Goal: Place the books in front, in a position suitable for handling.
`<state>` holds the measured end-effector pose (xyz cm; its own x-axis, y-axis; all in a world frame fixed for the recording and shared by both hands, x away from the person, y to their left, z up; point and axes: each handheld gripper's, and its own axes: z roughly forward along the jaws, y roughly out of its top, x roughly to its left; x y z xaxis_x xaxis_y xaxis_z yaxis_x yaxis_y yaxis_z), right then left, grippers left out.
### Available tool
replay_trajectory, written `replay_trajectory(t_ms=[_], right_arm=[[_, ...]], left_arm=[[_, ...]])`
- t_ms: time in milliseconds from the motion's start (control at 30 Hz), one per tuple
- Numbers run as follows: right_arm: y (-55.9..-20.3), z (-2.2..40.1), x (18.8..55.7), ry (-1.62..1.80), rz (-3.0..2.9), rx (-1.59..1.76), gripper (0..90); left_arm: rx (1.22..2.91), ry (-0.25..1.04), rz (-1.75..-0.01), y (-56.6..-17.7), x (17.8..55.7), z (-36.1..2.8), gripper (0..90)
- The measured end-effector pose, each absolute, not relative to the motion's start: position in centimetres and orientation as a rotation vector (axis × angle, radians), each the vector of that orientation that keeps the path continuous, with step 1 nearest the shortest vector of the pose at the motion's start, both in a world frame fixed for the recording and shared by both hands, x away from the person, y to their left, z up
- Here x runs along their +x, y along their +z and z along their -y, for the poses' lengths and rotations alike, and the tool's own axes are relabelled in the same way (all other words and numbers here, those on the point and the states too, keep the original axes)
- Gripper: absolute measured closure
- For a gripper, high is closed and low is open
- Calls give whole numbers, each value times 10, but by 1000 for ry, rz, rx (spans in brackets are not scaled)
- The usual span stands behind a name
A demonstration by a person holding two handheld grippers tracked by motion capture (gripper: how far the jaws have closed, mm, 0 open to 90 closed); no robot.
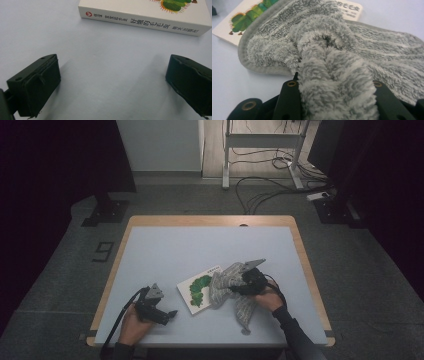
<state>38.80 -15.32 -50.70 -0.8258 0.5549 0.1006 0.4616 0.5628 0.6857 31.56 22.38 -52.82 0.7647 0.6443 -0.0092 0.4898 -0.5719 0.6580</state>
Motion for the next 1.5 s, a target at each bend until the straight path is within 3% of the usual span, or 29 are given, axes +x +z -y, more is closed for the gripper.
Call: replay_trajectory(t_ms=[433,833,1133,1500], right_arm=[[-486,170,376,1121,-2611,866,620],[-460,238,359,1039,-2452,997,616],[-476,279,350,938,-2371,1109,610],[-505,288,351,905,-2356,1163,588]], left_arm=[[2297,304,-843,-528,316,-224,0],[2297,304,-843,-528,316,-224,0],[2297,304,-843,-528,316,-224,0],[2297,304,-843,-528,316,-224,0]])
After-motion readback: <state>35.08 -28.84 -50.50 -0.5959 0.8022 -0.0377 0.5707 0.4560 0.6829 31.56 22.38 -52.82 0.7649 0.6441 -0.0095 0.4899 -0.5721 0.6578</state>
